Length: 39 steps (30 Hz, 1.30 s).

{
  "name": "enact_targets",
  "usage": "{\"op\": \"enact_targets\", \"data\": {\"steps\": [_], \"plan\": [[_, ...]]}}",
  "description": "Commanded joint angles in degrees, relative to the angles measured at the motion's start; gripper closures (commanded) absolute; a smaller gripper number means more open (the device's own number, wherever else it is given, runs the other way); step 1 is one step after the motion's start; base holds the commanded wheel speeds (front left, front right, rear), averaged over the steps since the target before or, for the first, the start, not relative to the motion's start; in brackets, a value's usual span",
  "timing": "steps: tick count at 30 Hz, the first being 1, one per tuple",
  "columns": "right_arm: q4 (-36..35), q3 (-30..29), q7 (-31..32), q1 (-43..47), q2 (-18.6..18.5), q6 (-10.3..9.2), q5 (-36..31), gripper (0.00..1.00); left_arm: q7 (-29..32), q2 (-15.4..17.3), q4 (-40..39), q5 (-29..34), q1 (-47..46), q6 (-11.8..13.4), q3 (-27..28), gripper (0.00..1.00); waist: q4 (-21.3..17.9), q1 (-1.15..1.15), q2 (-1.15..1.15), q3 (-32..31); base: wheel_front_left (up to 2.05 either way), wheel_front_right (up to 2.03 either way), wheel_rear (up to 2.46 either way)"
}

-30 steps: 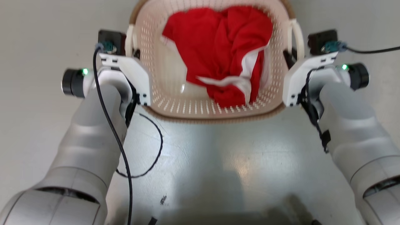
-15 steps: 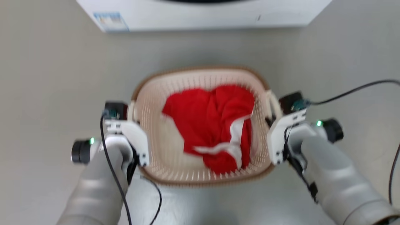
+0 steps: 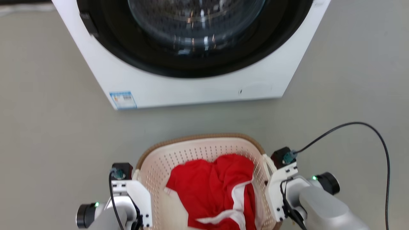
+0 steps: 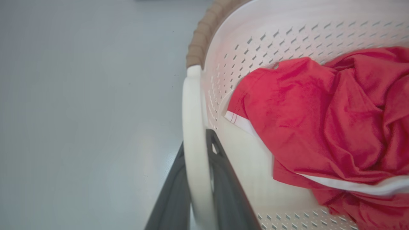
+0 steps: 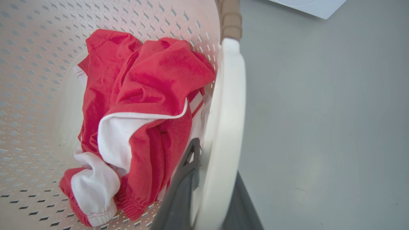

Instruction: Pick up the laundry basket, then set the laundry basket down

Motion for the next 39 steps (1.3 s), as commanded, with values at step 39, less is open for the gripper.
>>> {"op": "enact_targets", "data": {"steps": [39], "plan": [[1.2, 6.7, -1.5, 5.2, 1.8, 1.03, 9.9, 1.00, -0.3, 1.1, -2.7, -13.0, 3.8, 1.9, -13.6, 1.00, -0.1, 0.00, 0.00, -10.9, 0.00, 0.00, 0.00]]}}
